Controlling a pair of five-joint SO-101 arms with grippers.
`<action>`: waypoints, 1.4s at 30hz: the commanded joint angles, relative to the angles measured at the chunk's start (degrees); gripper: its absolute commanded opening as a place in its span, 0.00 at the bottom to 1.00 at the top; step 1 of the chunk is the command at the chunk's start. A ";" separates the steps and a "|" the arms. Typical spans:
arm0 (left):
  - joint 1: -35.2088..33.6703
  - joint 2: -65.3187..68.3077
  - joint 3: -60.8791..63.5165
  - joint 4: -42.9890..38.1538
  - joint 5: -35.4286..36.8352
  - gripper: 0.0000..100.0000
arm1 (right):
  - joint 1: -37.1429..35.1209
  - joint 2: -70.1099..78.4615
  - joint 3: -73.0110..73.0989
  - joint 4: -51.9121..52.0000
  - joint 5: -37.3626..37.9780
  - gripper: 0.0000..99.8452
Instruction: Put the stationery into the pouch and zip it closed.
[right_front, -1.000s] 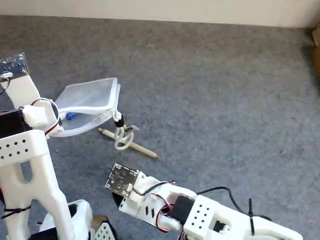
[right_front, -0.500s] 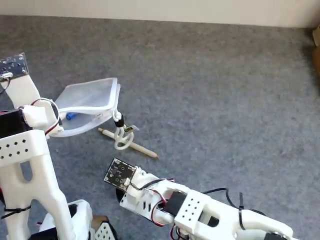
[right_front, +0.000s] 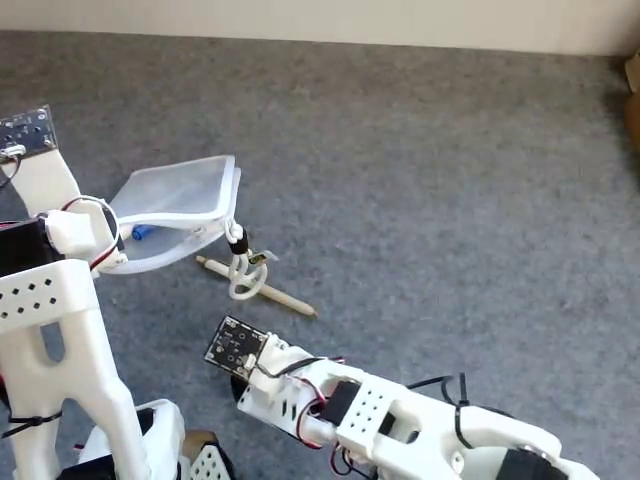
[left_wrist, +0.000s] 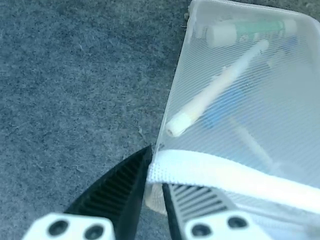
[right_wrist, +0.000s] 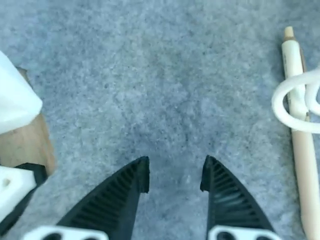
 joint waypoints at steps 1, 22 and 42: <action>-1.19 1.19 -1.01 -1.14 0.70 0.01 | 3.74 1.80 -6.55 -2.07 -0.44 0.17; -1.19 1.19 -0.84 -1.14 0.53 0.01 | 15.87 12.09 -19.03 5.14 -0.53 0.17; -1.19 1.19 -0.75 -1.14 0.62 0.01 | 19.82 23.78 -29.14 15.52 -0.26 0.17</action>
